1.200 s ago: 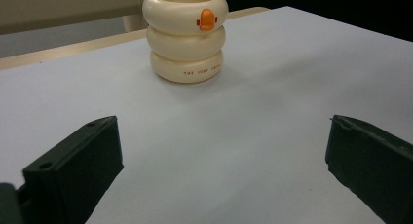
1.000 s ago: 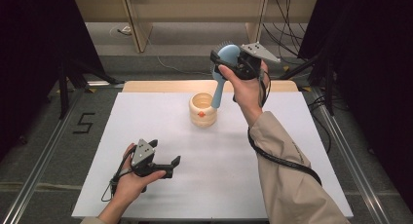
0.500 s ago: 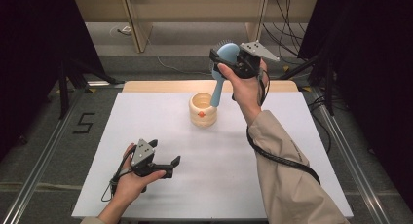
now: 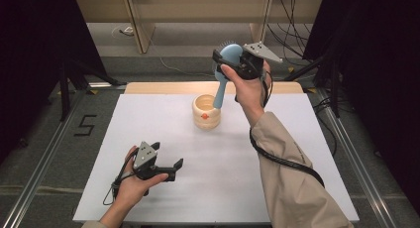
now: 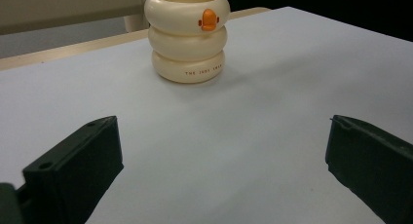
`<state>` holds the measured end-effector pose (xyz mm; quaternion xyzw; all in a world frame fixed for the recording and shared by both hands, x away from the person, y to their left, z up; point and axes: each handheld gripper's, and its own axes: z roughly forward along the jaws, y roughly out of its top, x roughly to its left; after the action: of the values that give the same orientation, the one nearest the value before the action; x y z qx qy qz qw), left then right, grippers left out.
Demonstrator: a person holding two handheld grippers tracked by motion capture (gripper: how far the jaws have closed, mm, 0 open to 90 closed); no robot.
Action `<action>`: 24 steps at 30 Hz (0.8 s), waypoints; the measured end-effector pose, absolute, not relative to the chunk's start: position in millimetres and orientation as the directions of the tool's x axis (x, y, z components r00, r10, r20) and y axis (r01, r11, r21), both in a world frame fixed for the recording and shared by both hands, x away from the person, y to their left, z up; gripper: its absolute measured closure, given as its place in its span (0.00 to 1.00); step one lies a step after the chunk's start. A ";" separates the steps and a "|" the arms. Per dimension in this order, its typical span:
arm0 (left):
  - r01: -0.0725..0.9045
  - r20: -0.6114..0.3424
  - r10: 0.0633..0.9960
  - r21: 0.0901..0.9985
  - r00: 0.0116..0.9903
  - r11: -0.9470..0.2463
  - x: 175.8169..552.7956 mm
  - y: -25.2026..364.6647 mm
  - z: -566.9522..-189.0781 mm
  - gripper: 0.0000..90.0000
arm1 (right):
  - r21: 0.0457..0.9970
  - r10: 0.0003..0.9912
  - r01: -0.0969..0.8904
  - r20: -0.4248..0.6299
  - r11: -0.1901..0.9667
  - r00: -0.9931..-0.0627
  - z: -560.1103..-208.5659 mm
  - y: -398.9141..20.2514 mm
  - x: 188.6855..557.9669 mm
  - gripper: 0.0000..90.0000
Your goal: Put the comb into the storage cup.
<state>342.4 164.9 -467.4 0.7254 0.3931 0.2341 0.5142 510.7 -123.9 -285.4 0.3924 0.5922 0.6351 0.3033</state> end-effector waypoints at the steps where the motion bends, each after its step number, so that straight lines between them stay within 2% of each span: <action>1: 0.329 -0.064 0.811 0.930 0.581 -0.162 342.5 164.8 -467.5 0.00 | 0.990 0.850 0.078 0.139 -0.115 -0.508 -285.4 -123.8 510.9 0.23; 24: 0.329 -0.064 0.811 0.930 0.581 -0.162 342.6 165.0 -467.6 0.00 | 0.990 0.855 0.068 0.139 -0.121 -0.500 -285.2 -120.2 517.4 0.23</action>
<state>342.6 165.0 -467.6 0.7254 0.3931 0.2344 0.5141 517.4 -120.2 -285.2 0.3934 0.5866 0.6369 0.3089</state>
